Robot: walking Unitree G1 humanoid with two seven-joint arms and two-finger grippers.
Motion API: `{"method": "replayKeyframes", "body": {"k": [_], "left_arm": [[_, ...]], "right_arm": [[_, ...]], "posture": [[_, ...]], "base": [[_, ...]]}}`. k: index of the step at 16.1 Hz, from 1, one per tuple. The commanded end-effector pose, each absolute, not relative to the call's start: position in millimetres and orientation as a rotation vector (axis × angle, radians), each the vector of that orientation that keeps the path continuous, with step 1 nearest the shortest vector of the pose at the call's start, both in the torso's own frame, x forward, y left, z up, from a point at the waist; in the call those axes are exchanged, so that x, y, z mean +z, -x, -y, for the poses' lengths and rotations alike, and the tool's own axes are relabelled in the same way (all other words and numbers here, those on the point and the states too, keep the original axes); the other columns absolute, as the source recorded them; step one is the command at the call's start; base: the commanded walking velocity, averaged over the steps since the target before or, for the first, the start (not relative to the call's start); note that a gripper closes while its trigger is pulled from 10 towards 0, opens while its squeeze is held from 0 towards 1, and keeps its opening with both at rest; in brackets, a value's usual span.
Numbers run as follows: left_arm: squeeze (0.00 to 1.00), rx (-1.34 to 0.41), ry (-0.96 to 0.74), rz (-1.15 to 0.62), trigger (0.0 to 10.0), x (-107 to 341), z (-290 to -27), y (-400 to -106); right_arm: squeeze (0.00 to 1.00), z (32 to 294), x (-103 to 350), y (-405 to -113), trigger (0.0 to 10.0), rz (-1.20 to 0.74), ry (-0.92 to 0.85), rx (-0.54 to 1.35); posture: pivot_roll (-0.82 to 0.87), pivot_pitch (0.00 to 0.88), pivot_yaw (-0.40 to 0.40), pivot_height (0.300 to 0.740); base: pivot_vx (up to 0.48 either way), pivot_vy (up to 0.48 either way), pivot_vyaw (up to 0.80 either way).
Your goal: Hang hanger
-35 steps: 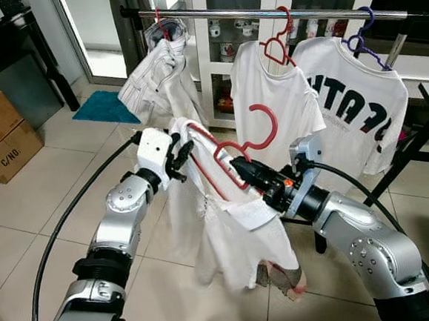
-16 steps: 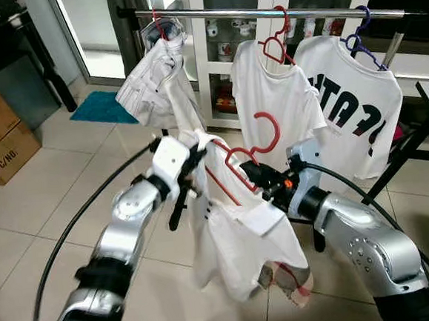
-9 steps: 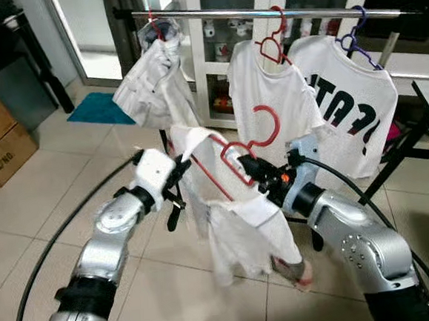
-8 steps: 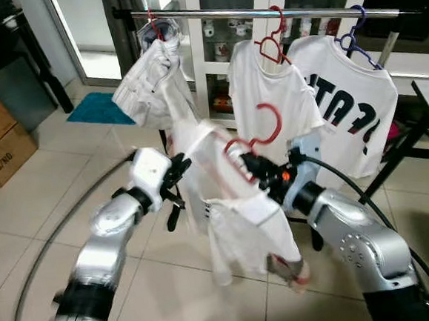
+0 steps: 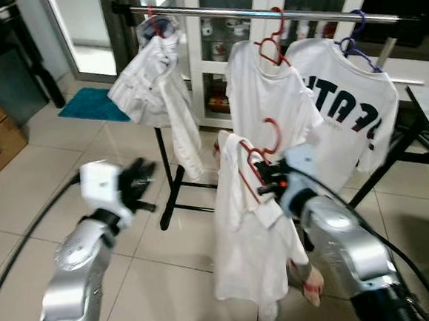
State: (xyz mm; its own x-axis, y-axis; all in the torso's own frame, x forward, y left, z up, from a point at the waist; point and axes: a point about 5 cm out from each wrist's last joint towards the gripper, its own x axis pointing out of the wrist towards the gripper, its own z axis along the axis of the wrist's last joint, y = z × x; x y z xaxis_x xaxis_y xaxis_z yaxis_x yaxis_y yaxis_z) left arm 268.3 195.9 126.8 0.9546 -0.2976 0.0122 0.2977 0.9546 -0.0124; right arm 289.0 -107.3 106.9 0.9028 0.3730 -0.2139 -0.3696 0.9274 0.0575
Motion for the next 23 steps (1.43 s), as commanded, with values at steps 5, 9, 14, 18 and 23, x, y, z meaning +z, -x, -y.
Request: {"method": "replayKeyframes", "body": {"k": [5, 9, 14, 18, 23], "left_arm": [[0.0, -0.28, -0.122, -0.012, 10.0, 137.6, -190.2, -272.6], [0.0, -0.3, -0.144, -0.019, 10.0, 138.5, -181.0, -274.7], [0.0, -0.296, -0.136, -0.029, 10.0, 136.5, -178.5, -275.1], [0.0, -0.309, -0.141, -0.033, 10.0, 136.6, -178.5, -273.2], [0.0, -0.328, -0.15, -0.04, 10.0, 137.0, -180.2, -270.9]], "right_arm": [[0.0, 98.8, 119.1, -305.7, 10.0, -0.164, -0.034, 0.342], [0.0, 98.2, 124.7, -310.5, 10.0, -0.119, -0.03, 0.327], [0.0, 96.9, 126.9, -309.4, 10.0, -0.092, -0.001, 0.343], [0.0, 91.2, 128.1, -308.0, 10.0, -0.084, -0.019, 0.376], [0.0, 85.5, 128.3, -304.5, 10.0, -0.068, -0.044, 0.398]], "posture": [[0.05, 0.0, -0.024, 0.74], [0.04, 0.0, -0.011, 0.74], [0.03, 0.0, 0.0, 0.74], [0.04, 0.0, 0.007, 0.74], [0.05, 0.0, 0.025, 0.74]], "base": [[0.381, 0.0, 0.08], [0.408, 0.0, 0.0], [0.409, 0.0, 0.0], [0.41, 0.0, 0.3], [0.409, 0.0, 0.0]]}}
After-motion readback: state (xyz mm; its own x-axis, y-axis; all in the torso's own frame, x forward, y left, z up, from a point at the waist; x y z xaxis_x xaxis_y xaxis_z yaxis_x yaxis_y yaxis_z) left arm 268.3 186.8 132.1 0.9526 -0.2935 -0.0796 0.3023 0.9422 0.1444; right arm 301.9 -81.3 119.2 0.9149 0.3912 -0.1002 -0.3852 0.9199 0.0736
